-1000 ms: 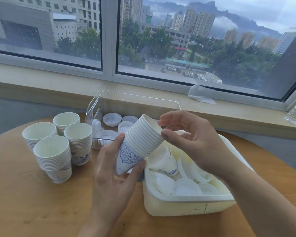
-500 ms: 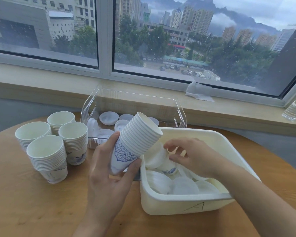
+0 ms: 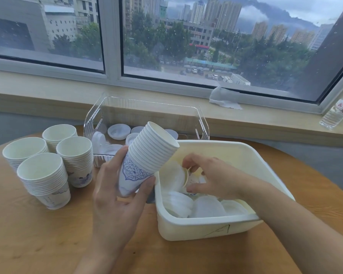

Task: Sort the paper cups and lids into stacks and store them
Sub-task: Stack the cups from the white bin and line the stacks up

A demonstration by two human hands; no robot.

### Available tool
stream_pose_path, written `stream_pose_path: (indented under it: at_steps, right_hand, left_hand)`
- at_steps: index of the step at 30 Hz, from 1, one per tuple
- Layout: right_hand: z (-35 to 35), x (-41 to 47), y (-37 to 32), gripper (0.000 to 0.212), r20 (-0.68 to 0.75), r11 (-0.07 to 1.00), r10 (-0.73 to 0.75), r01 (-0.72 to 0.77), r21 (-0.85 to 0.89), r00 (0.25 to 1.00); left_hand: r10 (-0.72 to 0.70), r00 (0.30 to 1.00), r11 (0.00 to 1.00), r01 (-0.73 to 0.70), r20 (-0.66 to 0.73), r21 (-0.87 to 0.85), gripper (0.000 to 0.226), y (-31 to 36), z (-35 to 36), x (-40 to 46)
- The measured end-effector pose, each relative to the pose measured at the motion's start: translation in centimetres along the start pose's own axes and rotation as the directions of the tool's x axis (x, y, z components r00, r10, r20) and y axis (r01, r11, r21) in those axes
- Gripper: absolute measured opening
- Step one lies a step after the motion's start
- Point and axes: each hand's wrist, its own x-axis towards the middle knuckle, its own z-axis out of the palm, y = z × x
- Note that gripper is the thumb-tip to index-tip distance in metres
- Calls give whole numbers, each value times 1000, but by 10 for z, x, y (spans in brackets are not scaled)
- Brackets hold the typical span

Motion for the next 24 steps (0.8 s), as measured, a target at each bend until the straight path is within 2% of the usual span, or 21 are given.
stream_pose_path:
  at_steps: [3, 4, 8, 10, 14, 19, 22, 24]
  right_hand:
    - [3, 0, -1, 77, 44, 998, -15, 18, -57, 999]
    - [3, 0, -1, 79, 47, 996, -19, 23, -89, 999]
    - [2, -1, -2, 70, 79, 991, -3, 14, -134, 997]
    - [2, -2, -2, 68, 105, 995, 16, -6, -102, 994]
    - [1, -1, -2, 64, 50, 999, 39, -40, 16, 998]
    - [1, -3, -4, 61, 146, 997, 28, -17, -73, 989]
    - [-1, -6, -5, 58, 161, 999, 52, -50, -14, 986]
    - [-4, -6, -6, 53, 86, 993, 69, -77, 89, 994]
  left_hand:
    - [6, 1000, 1000, -6, -5, -7, 75, 2, 1, 0]
    - [6, 1000, 1000, -6, -6, -8, 74, 2, 1, 0]
    - [11, 1000, 1000, -11, -2, -9, 73, 3, 1, 1]
    - [7, 1000, 1000, -7, -3, -15, 73, 3, 1, 1]
    - [5, 1000, 1000, -5, 1, -17, 74, 2, 1, 1]
    - [6, 1000, 1000, -6, 2, -13, 74, 0, 0, 0]
    - [2, 1000, 1000, -2, 7, -18, 75, 2, 1, 1]
    - [5, 1000, 1000, -4, 2, -24, 75, 2, 1, 1]
